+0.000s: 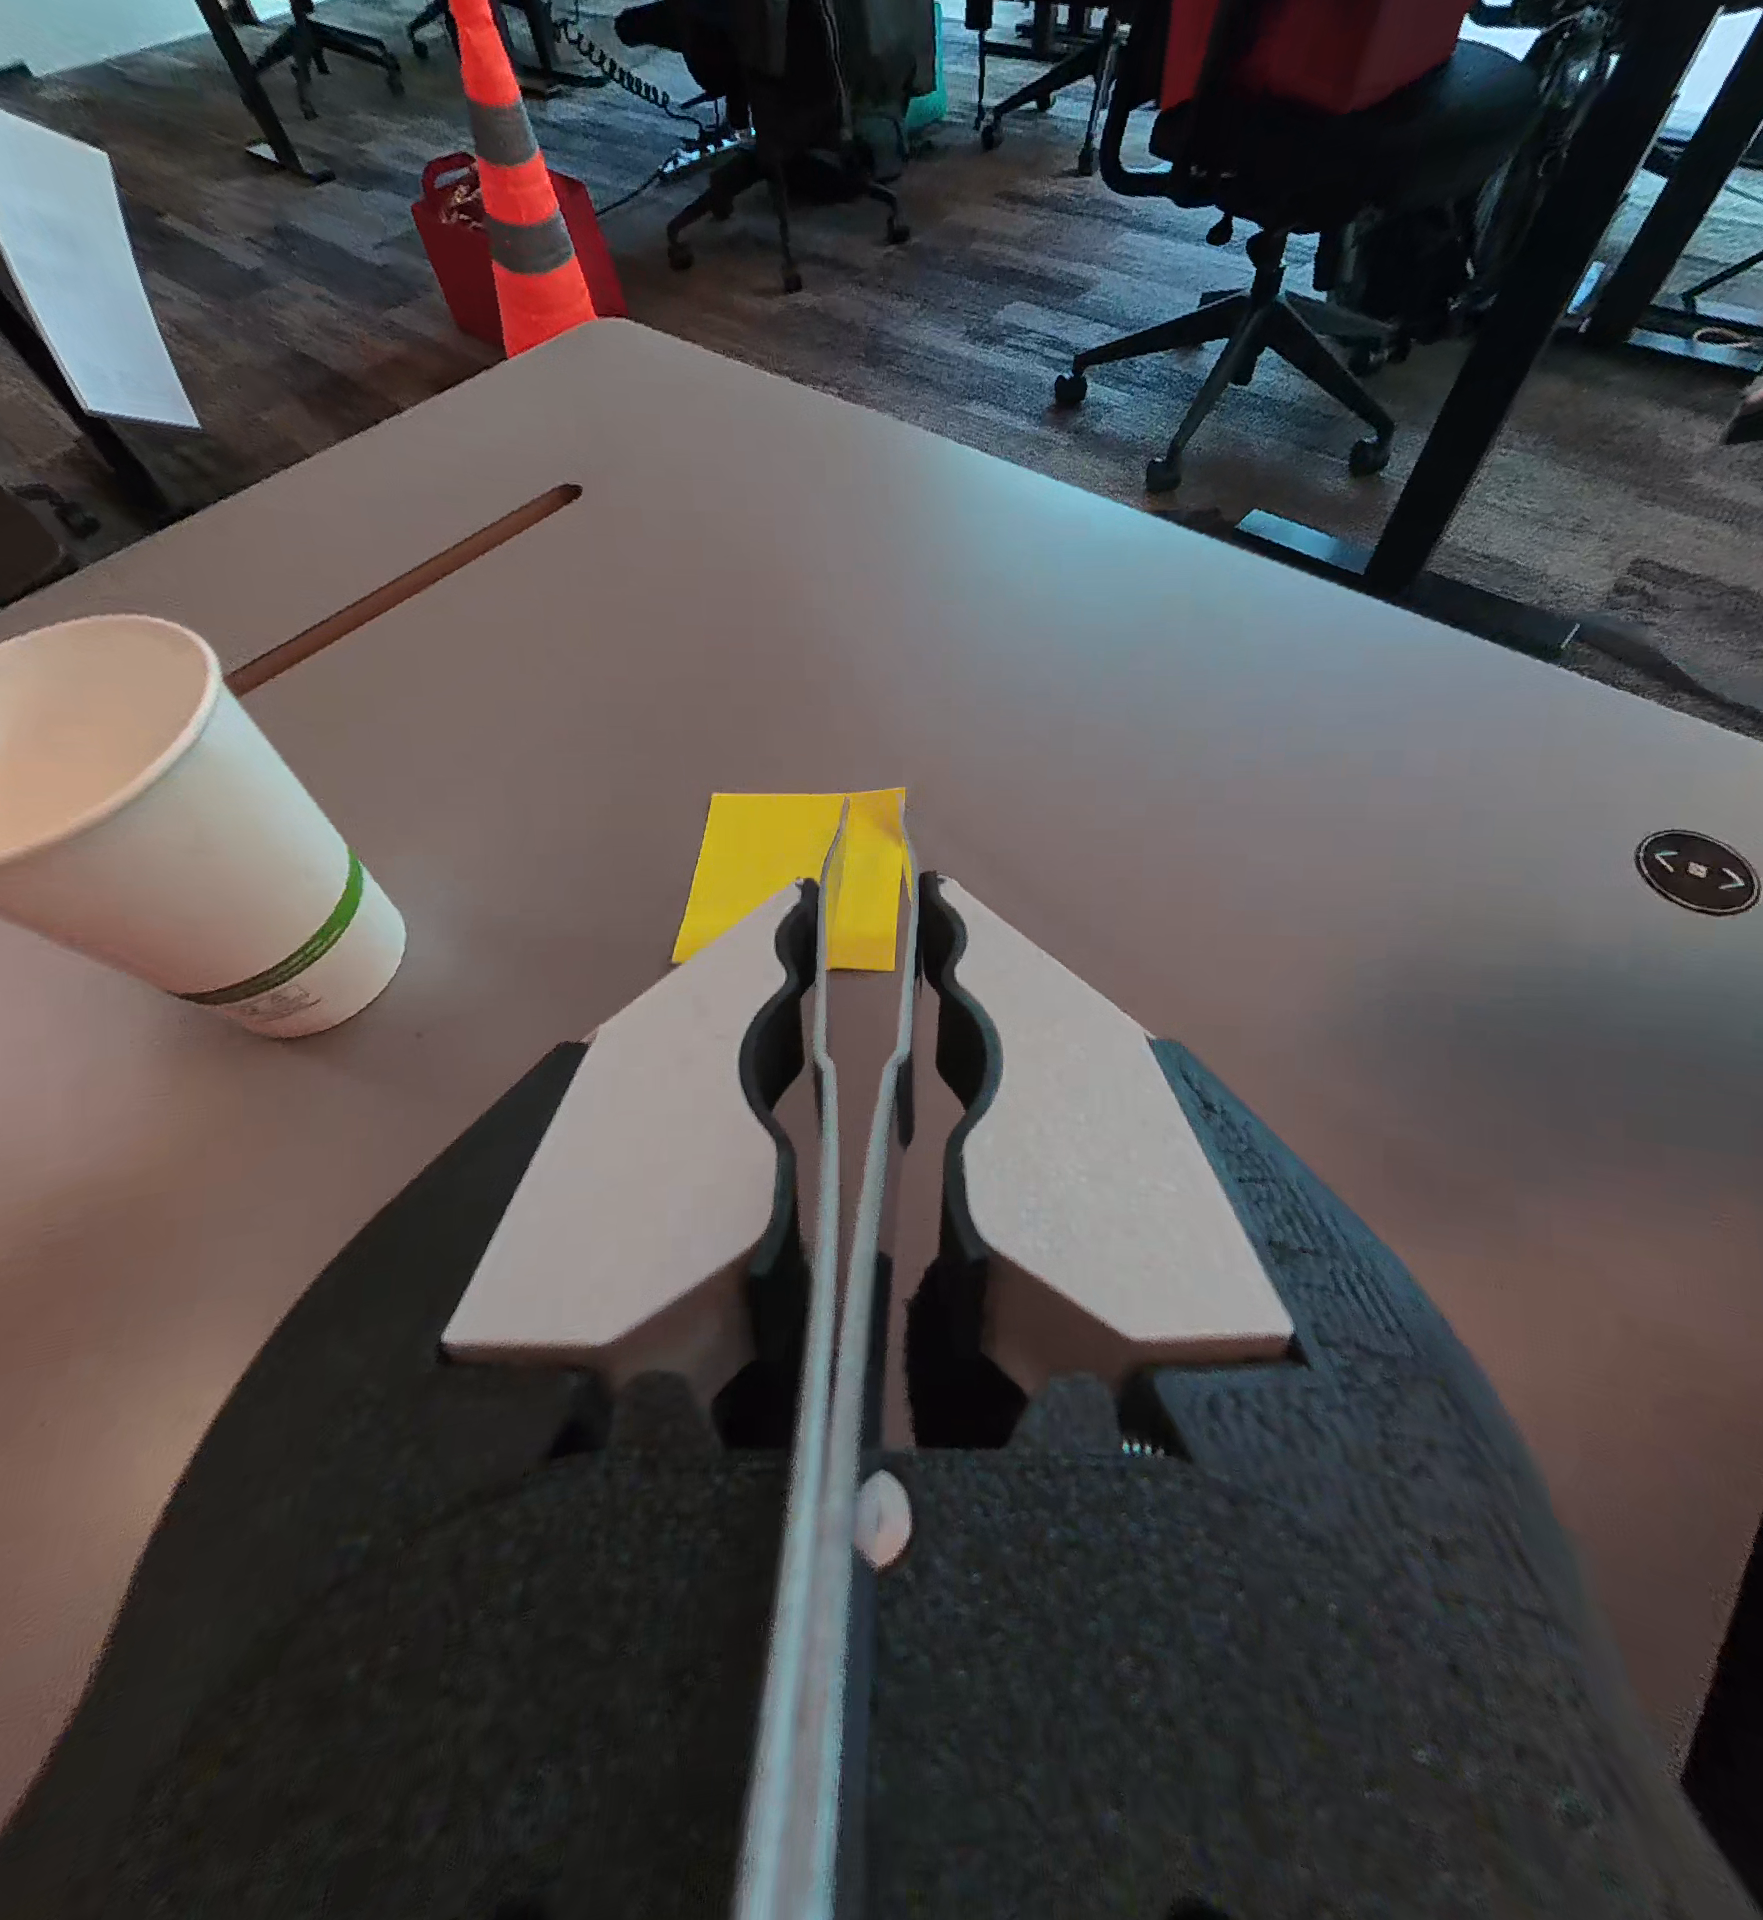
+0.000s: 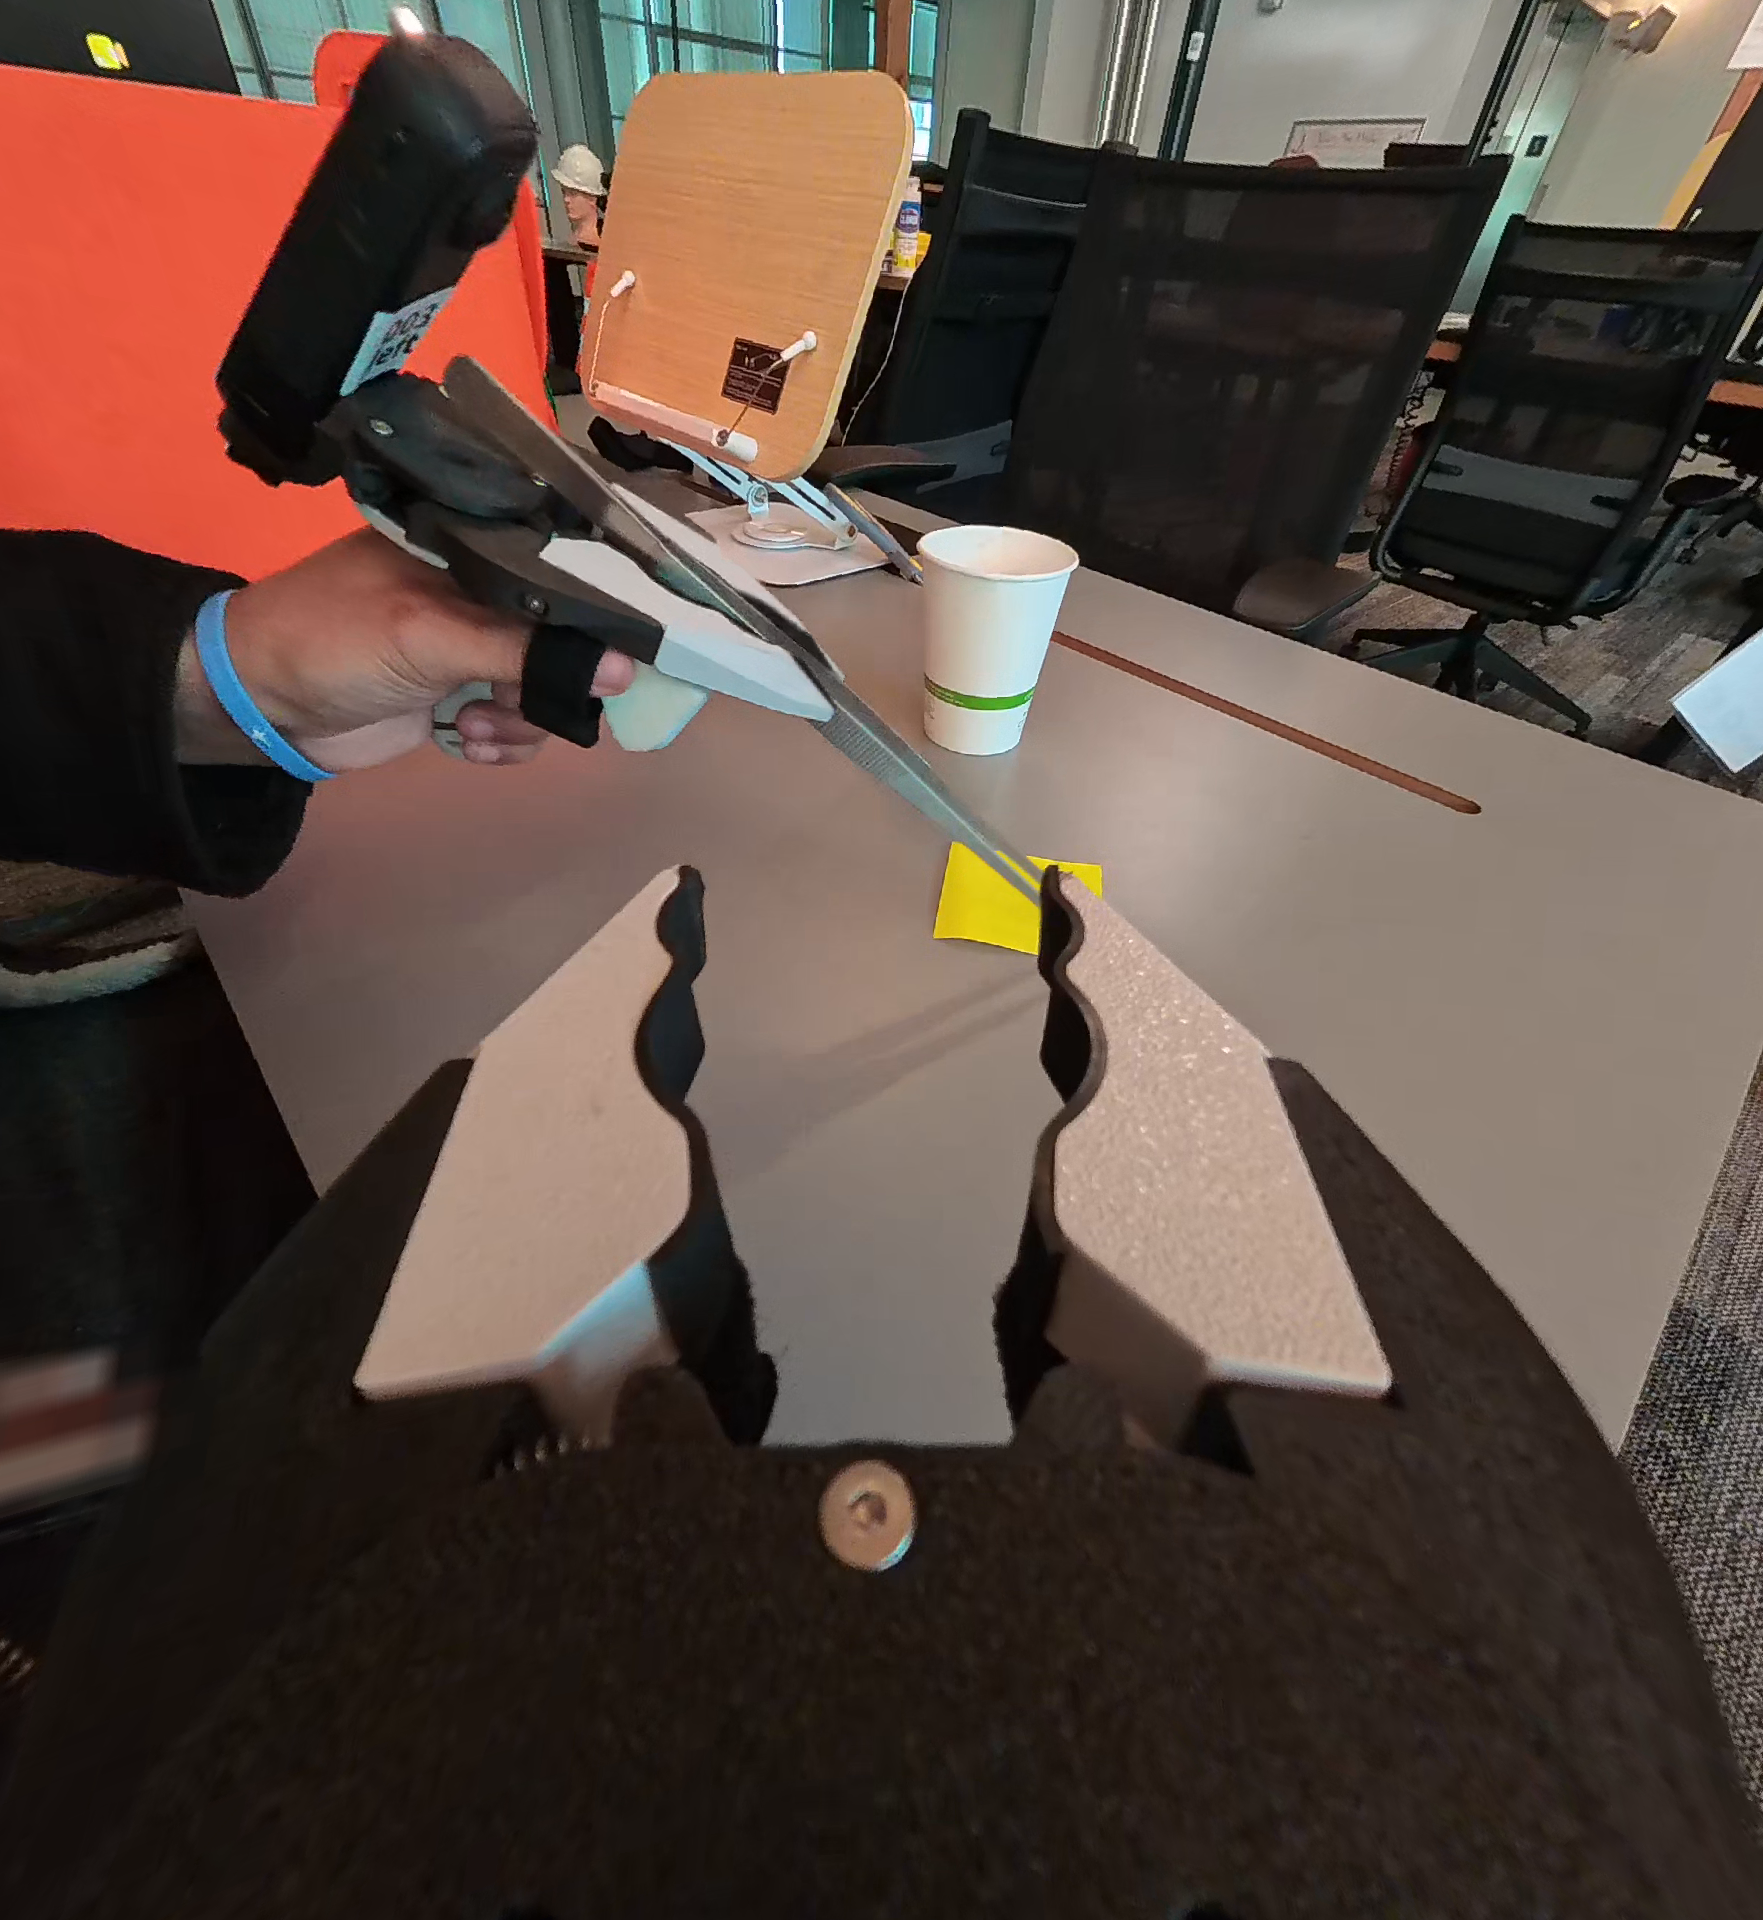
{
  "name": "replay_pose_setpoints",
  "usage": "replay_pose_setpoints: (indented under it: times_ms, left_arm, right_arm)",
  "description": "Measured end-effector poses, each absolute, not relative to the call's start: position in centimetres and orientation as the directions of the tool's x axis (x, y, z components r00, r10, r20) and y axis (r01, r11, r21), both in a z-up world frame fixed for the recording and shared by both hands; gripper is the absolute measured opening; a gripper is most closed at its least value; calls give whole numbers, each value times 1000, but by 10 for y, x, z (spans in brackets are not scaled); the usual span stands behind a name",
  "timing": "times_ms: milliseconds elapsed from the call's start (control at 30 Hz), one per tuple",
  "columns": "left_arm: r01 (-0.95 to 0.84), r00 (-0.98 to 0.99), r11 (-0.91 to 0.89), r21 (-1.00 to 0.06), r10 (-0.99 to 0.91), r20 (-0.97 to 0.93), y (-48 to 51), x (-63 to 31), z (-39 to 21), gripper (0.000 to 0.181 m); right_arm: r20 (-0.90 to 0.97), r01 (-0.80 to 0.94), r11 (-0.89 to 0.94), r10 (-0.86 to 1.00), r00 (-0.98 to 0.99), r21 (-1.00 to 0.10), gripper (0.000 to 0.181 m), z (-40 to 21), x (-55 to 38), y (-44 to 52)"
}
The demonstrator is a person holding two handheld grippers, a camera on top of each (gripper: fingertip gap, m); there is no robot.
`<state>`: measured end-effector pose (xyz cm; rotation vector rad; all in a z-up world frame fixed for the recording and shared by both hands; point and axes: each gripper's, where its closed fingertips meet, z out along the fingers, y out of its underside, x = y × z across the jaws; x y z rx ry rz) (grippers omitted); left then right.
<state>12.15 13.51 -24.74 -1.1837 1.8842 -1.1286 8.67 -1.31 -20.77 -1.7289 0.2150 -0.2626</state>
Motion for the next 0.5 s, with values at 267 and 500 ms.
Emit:
replay_pose_setpoints:
  times_ms: [267, 500]
  left_arm:
    - [-369, -404, 277, -887, -908, -115, 119, 121, -256, 19]
    - [-362, -385, 298, -883, -911, -149, 118, 123, -256, 18]
  right_arm:
    - [51, 2, -173, -283, 958, -985, 63, -208, 86, -13]
    - [49, -2, -175, -284, 958, -985, 62, -209, 86, -13]
